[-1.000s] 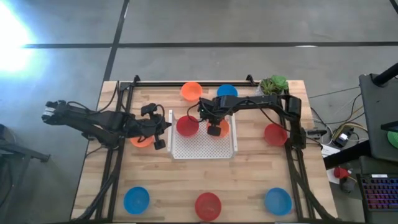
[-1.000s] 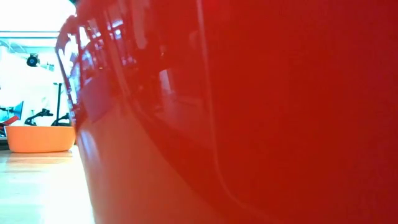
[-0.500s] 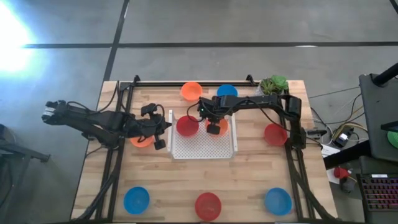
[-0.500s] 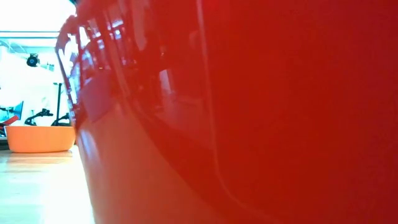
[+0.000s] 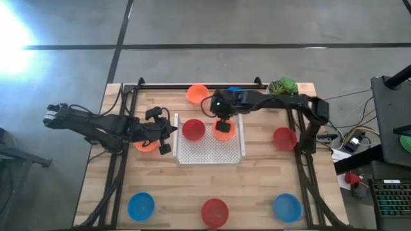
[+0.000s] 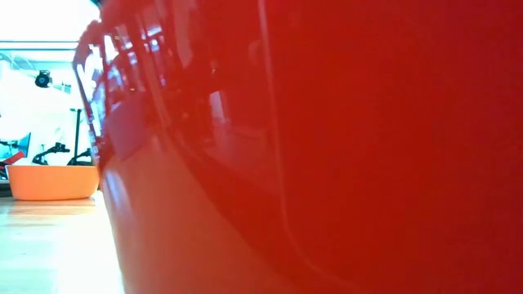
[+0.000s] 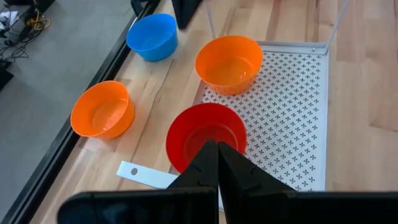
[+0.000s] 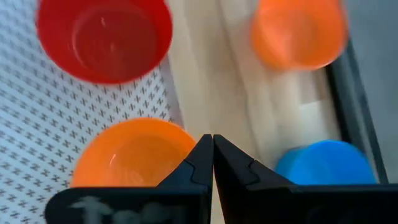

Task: Pick & Place Mini bowls
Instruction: Put the top blue bowl on the shelf

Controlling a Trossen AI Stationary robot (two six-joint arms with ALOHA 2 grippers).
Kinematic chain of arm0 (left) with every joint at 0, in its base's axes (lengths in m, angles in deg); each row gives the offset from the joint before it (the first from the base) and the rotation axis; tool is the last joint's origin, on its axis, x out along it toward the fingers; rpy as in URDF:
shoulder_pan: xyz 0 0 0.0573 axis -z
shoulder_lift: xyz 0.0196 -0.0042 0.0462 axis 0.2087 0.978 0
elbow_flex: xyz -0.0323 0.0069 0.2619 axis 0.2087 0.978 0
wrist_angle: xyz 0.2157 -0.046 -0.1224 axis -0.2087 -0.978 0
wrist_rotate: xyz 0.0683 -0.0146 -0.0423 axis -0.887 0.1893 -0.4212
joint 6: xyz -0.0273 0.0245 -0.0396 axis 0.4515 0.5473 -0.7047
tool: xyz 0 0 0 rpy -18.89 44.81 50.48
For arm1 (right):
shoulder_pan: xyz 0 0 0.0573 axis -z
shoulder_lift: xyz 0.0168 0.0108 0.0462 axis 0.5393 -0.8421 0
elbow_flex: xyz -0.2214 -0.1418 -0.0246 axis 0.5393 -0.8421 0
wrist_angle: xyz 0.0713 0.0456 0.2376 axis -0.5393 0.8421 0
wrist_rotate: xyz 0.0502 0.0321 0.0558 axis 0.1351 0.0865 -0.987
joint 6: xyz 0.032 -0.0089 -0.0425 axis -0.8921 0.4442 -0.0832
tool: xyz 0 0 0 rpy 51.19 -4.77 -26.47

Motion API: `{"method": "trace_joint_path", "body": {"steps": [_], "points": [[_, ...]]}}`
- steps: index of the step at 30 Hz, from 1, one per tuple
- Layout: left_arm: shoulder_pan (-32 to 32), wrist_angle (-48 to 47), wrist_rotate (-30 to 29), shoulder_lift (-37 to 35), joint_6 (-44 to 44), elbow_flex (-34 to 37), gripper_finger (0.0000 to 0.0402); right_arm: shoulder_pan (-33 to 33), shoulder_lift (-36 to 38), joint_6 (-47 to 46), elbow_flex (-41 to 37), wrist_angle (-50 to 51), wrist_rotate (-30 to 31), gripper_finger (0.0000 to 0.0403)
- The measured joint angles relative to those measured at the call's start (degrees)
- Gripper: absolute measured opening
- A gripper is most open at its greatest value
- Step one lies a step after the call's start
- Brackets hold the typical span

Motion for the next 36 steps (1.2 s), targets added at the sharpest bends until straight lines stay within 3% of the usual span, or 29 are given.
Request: {"method": "trace_joint_path", "body": {"steps": [11,24,29,36], "points": [[0.00,0.44,0.02,0.00,-0.10,0.00,0.0000,7.96,8.53,-4.74,-0.15,0.73,-0.03,0.0008],[-0.02,0.44,0.02,0.00,-0.26,0.00,0.0000,24.03,8.68,-12.56,-2.73,4.36,-0.29,0.0008],[0.00,0.57,0.01,0.00,-0.28,0.00,0.0000,27.85,8.18,-13.98,-3.00,5.89,-4.87,0.0010],[-0.02,3.33,0.03,0.00,0.75,0.00,0.0000,30.21,5.95,-12.75,-3.13,5.81,-6.20,0.0054]]}}
